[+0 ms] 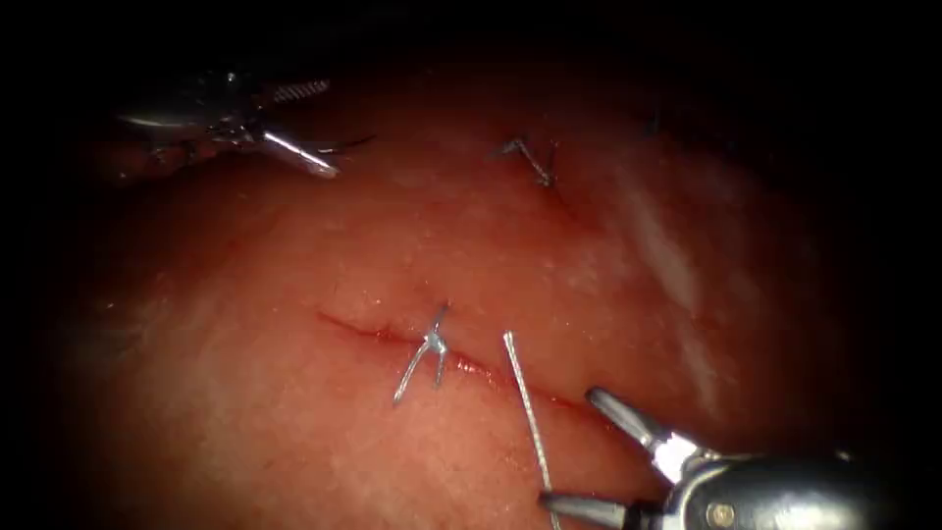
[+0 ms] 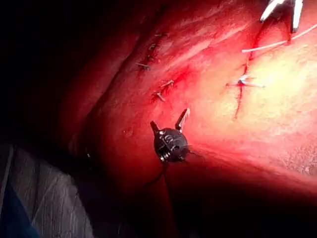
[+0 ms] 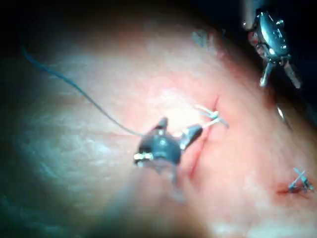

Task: Wound Closure

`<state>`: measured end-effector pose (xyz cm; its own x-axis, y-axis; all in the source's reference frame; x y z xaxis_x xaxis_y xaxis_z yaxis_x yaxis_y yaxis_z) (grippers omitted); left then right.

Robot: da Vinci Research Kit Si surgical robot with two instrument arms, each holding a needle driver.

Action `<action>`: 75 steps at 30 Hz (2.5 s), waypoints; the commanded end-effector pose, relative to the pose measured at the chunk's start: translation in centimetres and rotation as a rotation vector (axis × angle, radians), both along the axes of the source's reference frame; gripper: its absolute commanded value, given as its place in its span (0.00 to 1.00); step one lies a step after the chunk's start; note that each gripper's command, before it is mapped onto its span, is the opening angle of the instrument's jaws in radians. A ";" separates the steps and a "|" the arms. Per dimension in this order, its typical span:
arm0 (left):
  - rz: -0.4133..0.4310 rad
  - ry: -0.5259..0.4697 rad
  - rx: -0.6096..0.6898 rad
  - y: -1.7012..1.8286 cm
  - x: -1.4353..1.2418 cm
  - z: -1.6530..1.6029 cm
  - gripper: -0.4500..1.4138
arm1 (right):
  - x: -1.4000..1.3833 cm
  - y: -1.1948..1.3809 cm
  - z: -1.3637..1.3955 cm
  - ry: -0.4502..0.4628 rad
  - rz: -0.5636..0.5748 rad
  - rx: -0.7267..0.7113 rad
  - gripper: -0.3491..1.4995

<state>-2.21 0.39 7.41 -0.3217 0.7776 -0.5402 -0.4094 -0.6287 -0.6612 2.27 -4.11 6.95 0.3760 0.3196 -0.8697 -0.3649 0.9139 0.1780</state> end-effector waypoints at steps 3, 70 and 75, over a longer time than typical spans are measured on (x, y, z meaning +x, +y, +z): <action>-0.030 -0.003 0.059 0.06 -0.01 0.22 0.38 | 0.07 -0.03 0.03 0.002 0.000 0.000 0.89; 0.325 -0.179 -0.707 -1.32 -0.61 -1.46 0.00 | -0.54 0.53 -0.25 0.047 0.003 0.180 0.59; 0.316 -0.346 -0.829 -1.47 -0.84 -2.02 0.00 | -0.40 0.84 -0.12 0.195 0.040 0.359 0.56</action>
